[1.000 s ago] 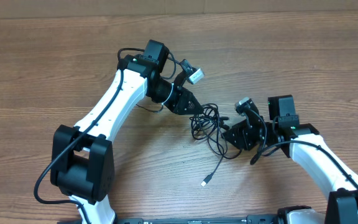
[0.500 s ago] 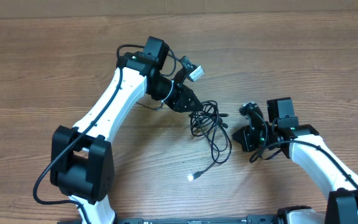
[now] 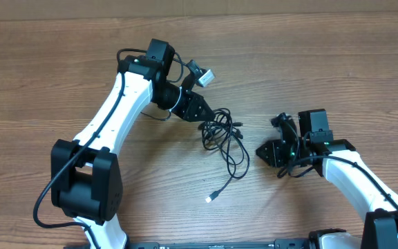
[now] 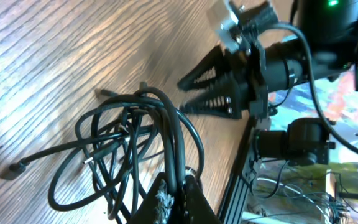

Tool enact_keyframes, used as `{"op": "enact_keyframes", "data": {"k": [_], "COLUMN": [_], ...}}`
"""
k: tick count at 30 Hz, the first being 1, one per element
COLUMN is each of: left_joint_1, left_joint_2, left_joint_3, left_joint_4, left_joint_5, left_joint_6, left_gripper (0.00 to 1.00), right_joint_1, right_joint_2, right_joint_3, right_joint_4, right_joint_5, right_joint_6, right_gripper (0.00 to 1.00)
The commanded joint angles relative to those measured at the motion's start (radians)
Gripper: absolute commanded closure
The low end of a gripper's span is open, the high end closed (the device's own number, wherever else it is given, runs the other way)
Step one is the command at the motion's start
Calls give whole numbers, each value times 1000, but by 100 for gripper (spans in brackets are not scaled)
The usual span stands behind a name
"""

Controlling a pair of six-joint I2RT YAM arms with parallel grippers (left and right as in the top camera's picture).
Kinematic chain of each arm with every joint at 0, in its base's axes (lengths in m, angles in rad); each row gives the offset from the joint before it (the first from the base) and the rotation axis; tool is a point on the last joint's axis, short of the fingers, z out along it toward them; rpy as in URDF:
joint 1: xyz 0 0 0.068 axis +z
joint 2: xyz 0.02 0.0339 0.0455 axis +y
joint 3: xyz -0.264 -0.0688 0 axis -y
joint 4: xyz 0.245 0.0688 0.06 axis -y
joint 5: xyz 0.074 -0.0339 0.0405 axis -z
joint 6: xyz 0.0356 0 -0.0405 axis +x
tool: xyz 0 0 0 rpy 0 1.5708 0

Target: Untangle cables

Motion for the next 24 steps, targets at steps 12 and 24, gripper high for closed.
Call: {"op": "enact_keyframes", "data": {"k": [12,24], "left_joint_1": [-2,2], "left_joint_2": [-37,-37], "left_joint_3": [30,30], "left_joint_4": [17,6], "left_joint_5": [289,154], "left_joint_6": [2,1], "left_gripper": [96,96], "right_joint_1": [6,-2], "right_joint_2": [1,1], "right_joint_3": [-2,-2], "right_joint_4": [79,43], "right_joint_5": [-199,174], "right_joint_6": [-117,182], "right_gripper": [58,96]}}
